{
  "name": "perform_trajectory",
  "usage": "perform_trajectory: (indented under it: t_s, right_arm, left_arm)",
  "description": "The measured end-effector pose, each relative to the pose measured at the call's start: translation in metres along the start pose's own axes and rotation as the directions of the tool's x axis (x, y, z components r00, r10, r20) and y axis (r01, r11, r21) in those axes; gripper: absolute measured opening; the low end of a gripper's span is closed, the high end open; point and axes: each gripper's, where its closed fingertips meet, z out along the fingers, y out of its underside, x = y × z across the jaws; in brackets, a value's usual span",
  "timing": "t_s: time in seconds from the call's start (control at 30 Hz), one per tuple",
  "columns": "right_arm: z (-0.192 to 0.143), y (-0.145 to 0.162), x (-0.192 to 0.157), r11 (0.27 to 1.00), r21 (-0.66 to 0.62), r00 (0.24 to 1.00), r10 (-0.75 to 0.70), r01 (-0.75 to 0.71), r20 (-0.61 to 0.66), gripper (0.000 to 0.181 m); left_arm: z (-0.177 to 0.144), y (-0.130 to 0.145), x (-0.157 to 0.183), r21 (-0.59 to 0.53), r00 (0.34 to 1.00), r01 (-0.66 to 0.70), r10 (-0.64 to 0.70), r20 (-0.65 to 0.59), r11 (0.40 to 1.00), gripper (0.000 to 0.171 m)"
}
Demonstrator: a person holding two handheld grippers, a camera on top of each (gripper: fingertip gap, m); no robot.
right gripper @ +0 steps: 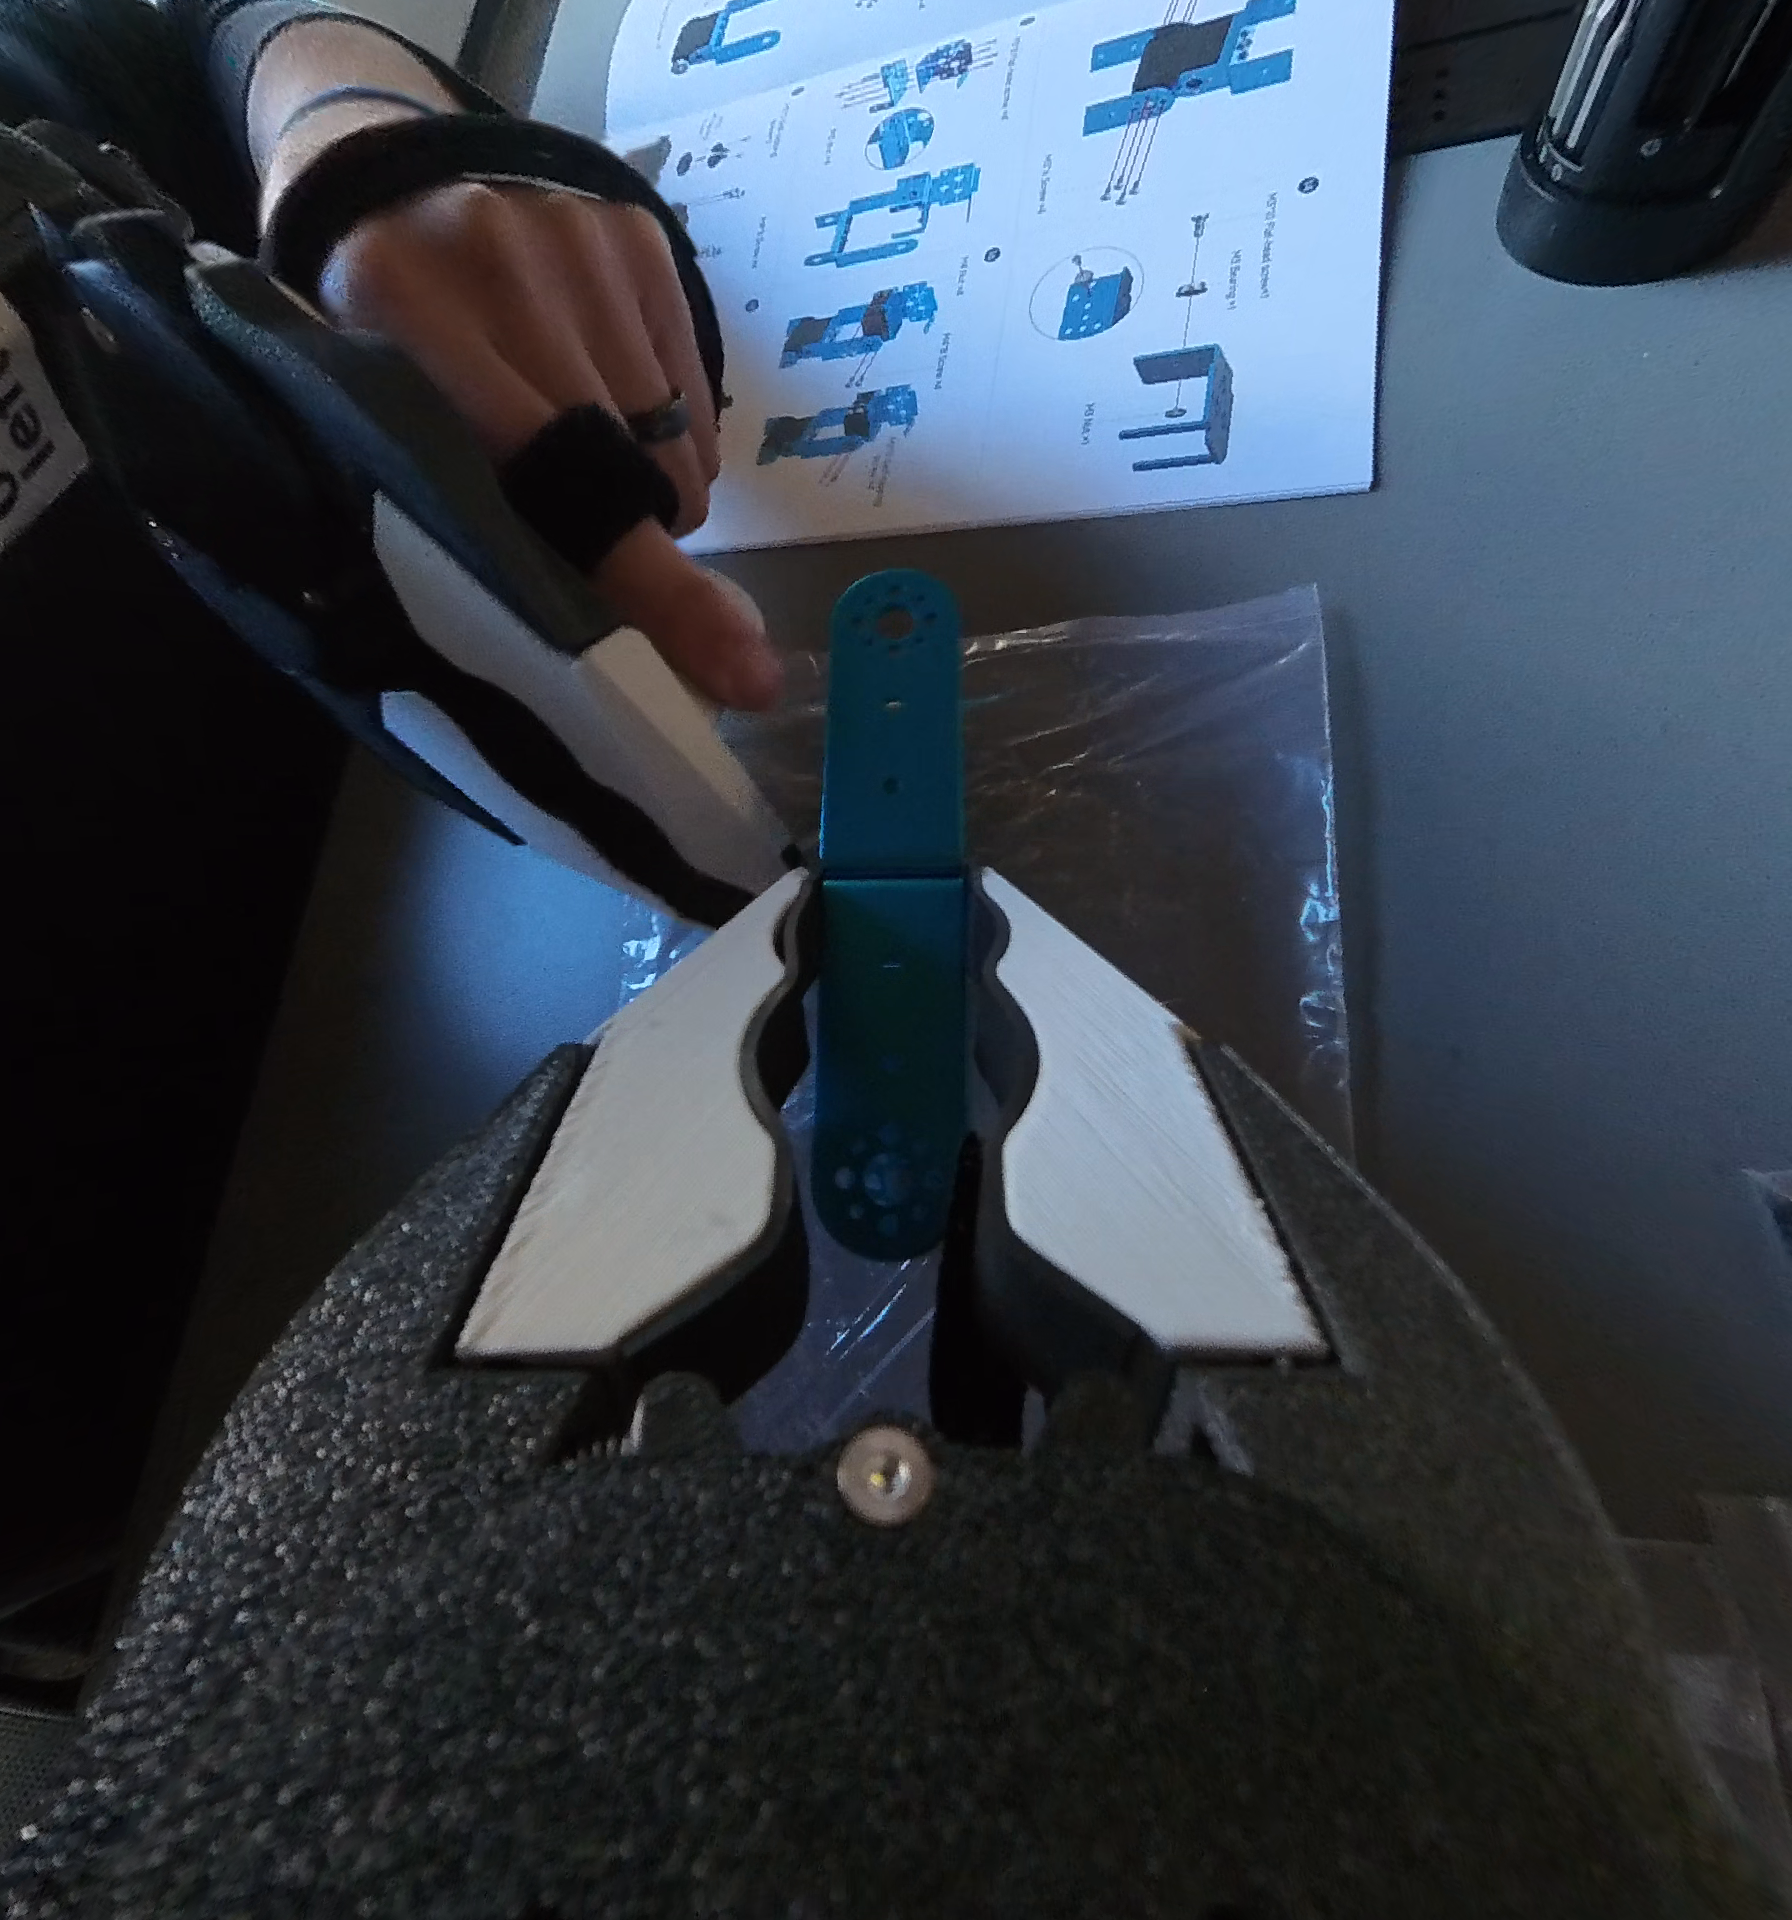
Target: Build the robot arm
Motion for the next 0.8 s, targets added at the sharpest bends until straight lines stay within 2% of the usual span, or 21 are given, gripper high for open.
perform_trajectory:
  t_s: [0.13, 0.23, 0.33, 0.37, 0.43, 0.47, 0.57, 0.7, 0.8]
  right_arm:
    - [0.0, 0.0, 0.0, 1.0, 0.007, 1.0, 0.008, -0.008, 0.01, 0.026]
    - [0.0, 0.0, 0.0, 1.0, 0.01, 1.0, 0.015, -0.015, 0.015, 0.027]
    - [0.0, 0.0, 0.0, 1.0, 0.013, 1.0, 0.022, -0.022, 0.018, 0.026]
    - [0.0, 0.0, -0.001, 1.0, 0.011, 1.0, 0.019, -0.019, 0.019, 0.027]
    - [0.0, 0.0, -0.001, 1.0, 0.005, 1.0, 0.018, -0.018, 0.015, 0.027]
    - [0.0, 0.0, 0.0, 1.0, 0.006, 1.0, 0.018, -0.018, 0.012, 0.026]
    - [0.0, 0.0, -0.001, 1.0, 0.008, 1.0, 0.017, -0.017, 0.013, 0.026]
    - [0.0, 0.0, -0.001, 1.0, 0.009, 1.0, 0.018, -0.019, 0.012, 0.027]
    - [0.0, 0.0, -0.001, 1.0, 0.01, 1.0, 0.021, -0.021, 0.015, 0.027]
  left_arm:
    - [0.002, 0.006, -0.011, -0.011, 0.998, 0.056, -0.056, 0.018, 0.998, 0.016]
    - [0.005, 0.007, -0.013, -0.012, 0.999, 0.019, -0.019, 0.051, 1.0, 0.017]
    - [0.011, 0.009, -0.003, -0.031, 0.999, -0.027, 0.029, 0.046, 0.999, 0.029]
    - [0.012, 0.01, 0.001, -0.039, 0.999, -0.037, 0.038, 0.027, 0.999, 0.025]
    - [0.008, 0.006, 0.014, -0.011, 0.998, -0.029, 0.028, -0.051, 1.0, 0.002]
    - [0.006, 0.002, 0.015, 0.011, 0.998, -0.023, 0.023, -0.062, 1.0, 0.002]
    - [0.004, 0.0, 0.002, 0.006, 1.0, -0.027, 0.027, 0.001, 1.0, 0.016]
    - [0.005, 0.0, -0.003, 0.012, 1.0, -0.006, 0.006, 0.006, 1.0, 0.014]
    - [0.004, 0.0, -0.001, -0.004, 0.999, -0.032, 0.032, 0.014, 0.999, 0.022]
